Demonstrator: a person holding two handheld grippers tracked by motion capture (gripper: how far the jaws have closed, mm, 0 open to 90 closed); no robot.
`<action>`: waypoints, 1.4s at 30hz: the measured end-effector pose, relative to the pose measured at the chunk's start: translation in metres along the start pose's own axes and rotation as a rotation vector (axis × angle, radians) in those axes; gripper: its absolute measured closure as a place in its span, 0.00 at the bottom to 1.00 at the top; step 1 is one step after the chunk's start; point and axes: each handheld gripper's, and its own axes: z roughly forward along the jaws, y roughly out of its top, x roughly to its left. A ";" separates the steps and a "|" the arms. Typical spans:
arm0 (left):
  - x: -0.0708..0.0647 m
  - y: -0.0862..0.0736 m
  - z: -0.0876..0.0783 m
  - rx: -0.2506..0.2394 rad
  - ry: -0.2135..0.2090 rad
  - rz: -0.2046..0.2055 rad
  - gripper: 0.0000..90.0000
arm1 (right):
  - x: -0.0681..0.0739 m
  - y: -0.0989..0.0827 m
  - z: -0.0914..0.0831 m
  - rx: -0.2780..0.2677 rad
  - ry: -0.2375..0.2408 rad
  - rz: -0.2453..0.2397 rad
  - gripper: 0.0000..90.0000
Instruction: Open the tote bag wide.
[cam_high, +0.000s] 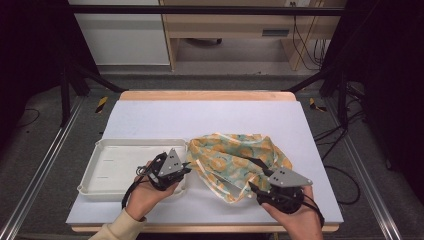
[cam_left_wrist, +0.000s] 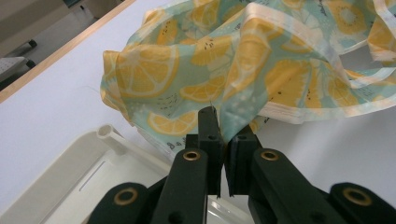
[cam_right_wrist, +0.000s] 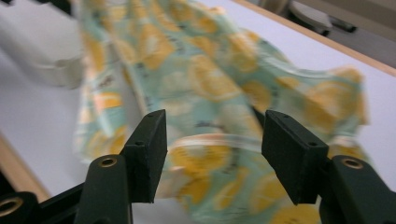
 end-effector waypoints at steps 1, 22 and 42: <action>0.000 0.000 0.000 0.001 -0.002 0.004 0.97 | -0.005 0.001 -0.001 -0.001 -0.017 0.012 0.44; -0.011 -0.001 0.006 0.038 -0.050 0.038 0.97 | -0.050 -0.011 0.037 0.133 -0.161 0.169 0.50; 0.009 -0.004 -0.012 0.035 -0.016 -0.007 0.65 | -0.055 -0.045 0.017 0.048 -0.210 0.163 0.97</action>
